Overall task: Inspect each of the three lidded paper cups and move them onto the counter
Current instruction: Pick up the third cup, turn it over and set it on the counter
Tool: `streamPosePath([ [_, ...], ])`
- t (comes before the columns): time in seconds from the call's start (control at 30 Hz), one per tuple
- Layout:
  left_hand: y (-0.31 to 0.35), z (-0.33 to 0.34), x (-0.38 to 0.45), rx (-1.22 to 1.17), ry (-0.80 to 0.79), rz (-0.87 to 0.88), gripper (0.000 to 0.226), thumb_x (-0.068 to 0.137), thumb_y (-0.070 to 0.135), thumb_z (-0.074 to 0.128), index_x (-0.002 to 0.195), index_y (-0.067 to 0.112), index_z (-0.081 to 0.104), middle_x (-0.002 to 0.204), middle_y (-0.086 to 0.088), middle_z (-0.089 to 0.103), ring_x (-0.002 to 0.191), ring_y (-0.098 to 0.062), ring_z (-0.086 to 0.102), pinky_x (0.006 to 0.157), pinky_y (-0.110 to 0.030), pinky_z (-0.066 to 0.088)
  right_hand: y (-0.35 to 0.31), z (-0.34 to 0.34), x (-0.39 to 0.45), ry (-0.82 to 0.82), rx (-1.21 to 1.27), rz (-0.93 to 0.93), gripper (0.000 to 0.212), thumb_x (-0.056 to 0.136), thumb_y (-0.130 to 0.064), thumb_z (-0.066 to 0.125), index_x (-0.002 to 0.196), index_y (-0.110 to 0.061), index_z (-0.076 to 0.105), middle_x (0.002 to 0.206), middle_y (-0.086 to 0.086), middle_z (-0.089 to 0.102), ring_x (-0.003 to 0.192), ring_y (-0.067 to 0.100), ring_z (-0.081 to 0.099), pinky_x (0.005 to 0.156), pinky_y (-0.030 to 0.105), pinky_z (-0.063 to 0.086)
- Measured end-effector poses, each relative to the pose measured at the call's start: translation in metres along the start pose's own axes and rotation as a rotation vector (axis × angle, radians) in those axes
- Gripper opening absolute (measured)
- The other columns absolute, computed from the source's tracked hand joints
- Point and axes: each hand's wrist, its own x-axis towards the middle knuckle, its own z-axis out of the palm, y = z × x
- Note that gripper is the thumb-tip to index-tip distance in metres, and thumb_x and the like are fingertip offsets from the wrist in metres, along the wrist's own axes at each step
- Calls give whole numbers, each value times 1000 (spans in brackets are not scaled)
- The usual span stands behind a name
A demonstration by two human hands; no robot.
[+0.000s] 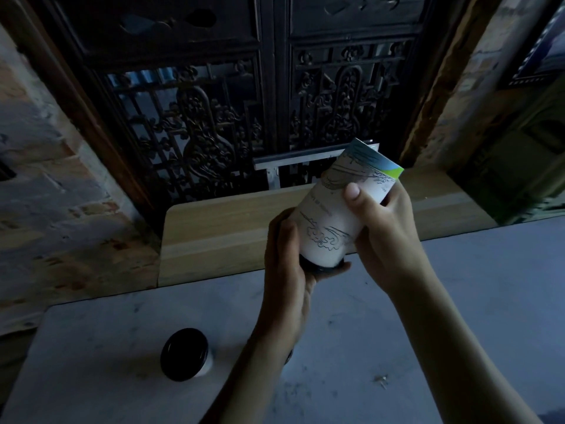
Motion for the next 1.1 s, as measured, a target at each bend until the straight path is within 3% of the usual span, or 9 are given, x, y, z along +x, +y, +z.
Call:
streamPosePath([
  [0.13,5,-7,-2,-45,-99,-265,76,101,65,32,131,3,65,104,-26,77,77,-29,76,53,-29,60,-7,-3,-1,-85,19,43,95,70,-48,92,130,13,51,111,25,66,102,37,68,86,51,58],
  [0.27,4,-8,-4,-80,-166,-277,76,95,69,38,126,5,67,102,-24,78,77,-30,77,54,-29,62,-7,-3,-1,-63,15,45,93,70,-45,92,130,13,52,110,24,68,100,36,70,85,50,60],
  [0.4,-1,-3,-6,-72,-106,-59,85,86,69,65,146,10,51,137,-26,65,107,-32,73,76,-40,64,-4,0,-3,28,0,7,74,76,-38,88,122,10,54,102,18,67,95,32,70,81,50,59],
  [0.53,-4,0,-8,-82,-68,146,91,72,70,80,141,19,50,134,-6,68,116,-25,73,76,-41,64,-4,4,-6,51,16,-10,49,83,-29,74,118,0,56,99,13,68,93,28,70,82,46,61],
  [0.63,2,2,-10,-115,-49,24,64,89,66,59,131,18,60,122,-18,71,94,-24,77,64,-35,63,-7,4,-6,2,26,-11,69,79,-40,87,121,3,54,103,16,67,96,28,70,78,40,60],
  [0.73,6,-2,-11,-129,-123,-170,67,93,70,45,124,15,66,100,-16,78,81,-28,75,55,-29,61,-12,1,-6,-56,42,8,84,72,-50,89,125,5,54,109,20,66,98,30,70,74,35,60],
  [0.83,5,-5,-11,-134,-177,-218,73,86,68,42,127,12,66,99,-16,80,81,-28,78,56,-29,63,-13,-1,-6,-55,23,16,93,69,-53,90,128,8,53,112,21,67,101,32,70,78,37,60],
  [0.97,6,0,-10,-54,-102,-67,85,83,71,67,142,10,55,133,-24,67,104,-28,75,73,-40,65,-11,-1,-6,-11,-39,-19,77,73,-53,87,122,-1,57,105,11,71,99,28,71,82,44,59],
  [1.1,-1,4,-12,49,-34,177,103,64,75,83,143,17,49,134,-9,66,113,-28,73,72,-42,65,-12,2,-7,-18,-1,-30,69,77,-49,85,119,-2,56,102,11,67,97,28,68,82,44,58],
])
